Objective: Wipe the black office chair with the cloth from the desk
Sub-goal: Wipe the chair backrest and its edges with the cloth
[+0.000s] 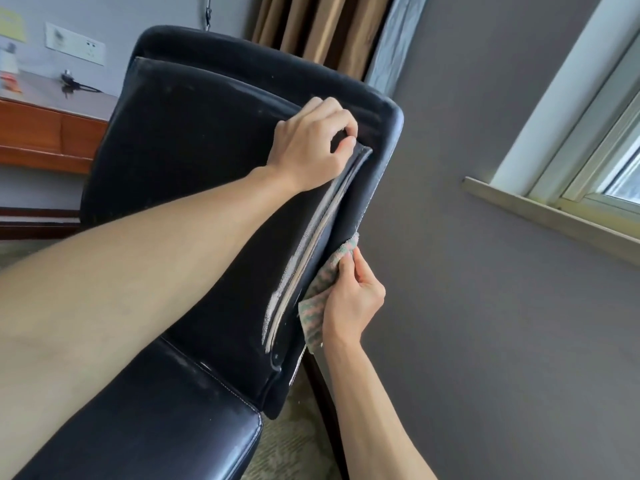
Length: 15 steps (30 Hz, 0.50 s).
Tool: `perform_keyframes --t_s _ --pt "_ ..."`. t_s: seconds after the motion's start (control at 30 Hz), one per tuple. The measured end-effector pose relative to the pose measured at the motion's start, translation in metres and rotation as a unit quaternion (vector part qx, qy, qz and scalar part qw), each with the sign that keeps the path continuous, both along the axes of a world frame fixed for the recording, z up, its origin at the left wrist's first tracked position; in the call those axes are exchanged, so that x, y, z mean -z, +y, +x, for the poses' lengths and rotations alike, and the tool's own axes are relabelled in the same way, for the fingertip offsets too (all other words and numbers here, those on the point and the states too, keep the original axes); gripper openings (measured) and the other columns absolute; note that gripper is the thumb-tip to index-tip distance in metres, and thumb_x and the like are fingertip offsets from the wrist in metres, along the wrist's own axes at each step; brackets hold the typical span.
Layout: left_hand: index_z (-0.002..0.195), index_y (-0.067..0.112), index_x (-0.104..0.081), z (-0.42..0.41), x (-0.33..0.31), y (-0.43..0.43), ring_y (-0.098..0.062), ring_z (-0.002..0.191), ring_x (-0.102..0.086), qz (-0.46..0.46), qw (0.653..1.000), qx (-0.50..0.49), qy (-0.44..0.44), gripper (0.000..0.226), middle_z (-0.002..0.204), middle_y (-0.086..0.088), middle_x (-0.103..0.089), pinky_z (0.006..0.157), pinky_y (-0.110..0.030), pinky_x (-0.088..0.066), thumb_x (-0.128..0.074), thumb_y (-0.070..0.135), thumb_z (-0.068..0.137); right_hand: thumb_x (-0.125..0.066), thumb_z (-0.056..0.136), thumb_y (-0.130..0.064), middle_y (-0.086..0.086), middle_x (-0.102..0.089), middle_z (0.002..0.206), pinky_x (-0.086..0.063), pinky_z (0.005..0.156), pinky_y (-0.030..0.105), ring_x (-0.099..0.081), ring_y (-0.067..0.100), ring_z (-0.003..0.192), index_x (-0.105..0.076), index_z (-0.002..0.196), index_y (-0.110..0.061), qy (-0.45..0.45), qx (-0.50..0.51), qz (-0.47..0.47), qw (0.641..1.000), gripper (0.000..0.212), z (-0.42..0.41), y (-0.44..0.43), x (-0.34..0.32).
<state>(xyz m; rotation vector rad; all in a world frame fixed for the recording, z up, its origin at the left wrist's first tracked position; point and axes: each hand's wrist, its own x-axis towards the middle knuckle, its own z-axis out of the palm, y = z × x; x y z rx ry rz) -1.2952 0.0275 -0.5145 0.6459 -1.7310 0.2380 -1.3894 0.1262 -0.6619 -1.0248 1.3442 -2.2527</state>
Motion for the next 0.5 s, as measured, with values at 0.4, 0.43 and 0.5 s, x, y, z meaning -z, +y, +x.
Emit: perform_keyframes --t_s 0.4,0.43,0.5 --pt "0.077 0.015 -0.068 -0.005 -0.008 0.024 -0.006 0.084 -0.044 0.029 0.993 0.111 0.034 0.02 0.084 0.004 -0.063 0.075 -0.026 -0.039 -0.05 0.016 0.085 -0.052 0.096 -0.005 0.002 -0.057 0.135 -0.042 0.107 0.027 -0.052 0.016 0.128 -0.064 0.125 -0.01 0.352 0.205 -0.144 0.902 0.032 -0.003 0.009 -0.084" --pt "0.077 0.015 -0.069 -0.004 -0.009 0.026 -0.006 0.084 -0.046 0.036 0.991 0.127 0.033 0.021 0.084 0.004 -0.065 0.078 -0.026 -0.039 -0.05 0.013 0.084 -0.054 0.095 0.0 0.008 -0.058 0.134 -0.04 0.11 0.033 -0.049 0.022 0.131 -0.065 0.123 -0.006 0.411 0.217 -0.163 0.87 0.031 -0.002 0.01 -0.078" --pt "0.077 0.015 -0.072 0.001 -0.013 0.032 -0.006 0.087 -0.05 0.058 0.984 0.165 0.025 0.025 0.086 0.006 -0.067 0.083 -0.027 -0.041 -0.05 0.007 0.084 -0.059 0.092 0.007 0.012 -0.063 0.127 -0.039 0.11 0.046 -0.051 0.028 0.128 -0.068 0.117 -0.001 0.502 0.226 -0.188 0.813 0.028 -0.003 0.011 -0.066"
